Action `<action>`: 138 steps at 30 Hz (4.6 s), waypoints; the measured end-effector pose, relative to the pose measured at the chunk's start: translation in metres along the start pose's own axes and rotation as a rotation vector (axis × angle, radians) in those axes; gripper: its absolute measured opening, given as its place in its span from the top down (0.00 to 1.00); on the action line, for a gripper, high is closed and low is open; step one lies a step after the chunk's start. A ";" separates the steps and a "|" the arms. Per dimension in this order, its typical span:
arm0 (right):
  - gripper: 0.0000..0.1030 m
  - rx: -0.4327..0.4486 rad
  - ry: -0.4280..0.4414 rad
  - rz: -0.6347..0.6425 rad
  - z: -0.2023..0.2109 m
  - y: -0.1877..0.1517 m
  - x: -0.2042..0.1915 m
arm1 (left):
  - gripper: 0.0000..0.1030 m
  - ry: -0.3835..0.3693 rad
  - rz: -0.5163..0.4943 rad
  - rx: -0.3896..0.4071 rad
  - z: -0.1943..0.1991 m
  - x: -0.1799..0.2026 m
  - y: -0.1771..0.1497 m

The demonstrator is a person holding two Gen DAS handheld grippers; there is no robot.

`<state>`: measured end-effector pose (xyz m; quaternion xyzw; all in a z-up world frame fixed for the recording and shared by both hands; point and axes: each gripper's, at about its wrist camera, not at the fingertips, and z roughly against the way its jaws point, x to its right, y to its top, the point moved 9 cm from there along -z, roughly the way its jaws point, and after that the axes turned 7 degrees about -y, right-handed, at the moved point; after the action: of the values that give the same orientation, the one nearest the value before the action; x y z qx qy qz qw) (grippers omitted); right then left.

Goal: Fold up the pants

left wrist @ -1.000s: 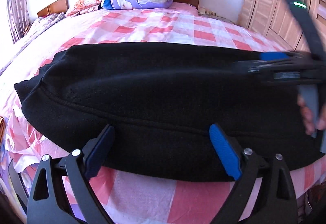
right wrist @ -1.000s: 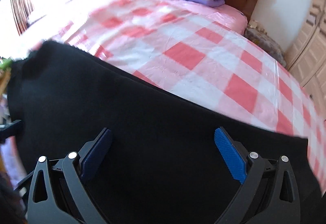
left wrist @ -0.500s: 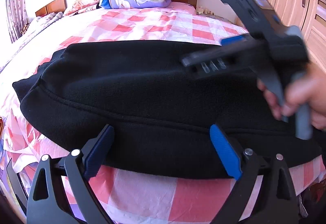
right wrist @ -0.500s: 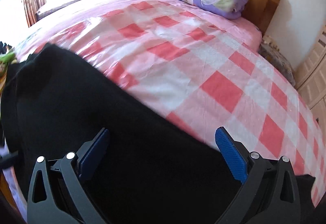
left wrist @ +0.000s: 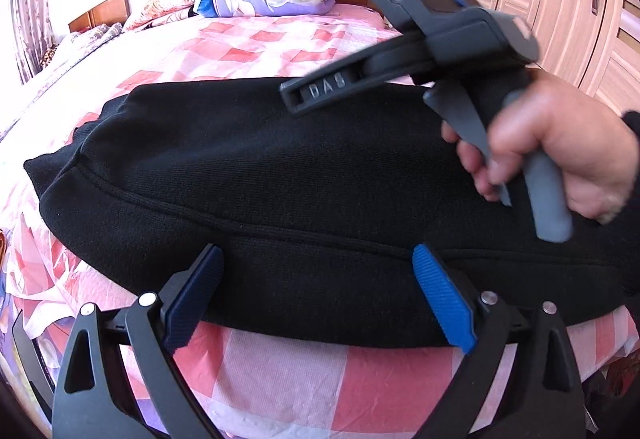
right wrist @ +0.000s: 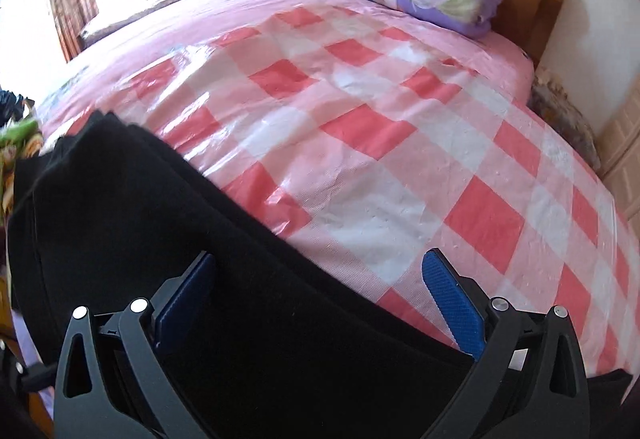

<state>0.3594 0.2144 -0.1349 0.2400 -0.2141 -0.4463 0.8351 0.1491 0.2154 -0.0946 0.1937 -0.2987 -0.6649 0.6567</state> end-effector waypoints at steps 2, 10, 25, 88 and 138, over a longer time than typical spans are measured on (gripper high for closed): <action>0.05 0.043 -0.047 -0.013 0.011 0.004 0.008 | 0.08 -0.019 0.009 -0.003 0.004 0.000 0.000; 0.05 0.068 0.077 -0.054 0.062 -0.017 0.015 | 0.08 0.041 0.172 0.104 0.036 -0.079 0.031; 0.05 0.033 -0.095 -0.263 0.108 -0.118 0.180 | 0.02 0.040 0.049 0.082 0.011 -0.043 0.067; 0.04 0.068 0.093 -0.234 0.156 -0.173 0.136 | 0.01 0.185 -0.051 0.002 -0.021 0.031 0.040; 0.04 -0.010 -0.042 -0.127 0.028 -0.073 0.096 | 0.18 -0.220 0.726 0.252 0.045 -0.218 0.030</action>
<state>0.3457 0.0922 -0.1421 0.2396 -0.2137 -0.5045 0.8015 0.1563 0.4384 -0.0701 0.0823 -0.4955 -0.3646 0.7841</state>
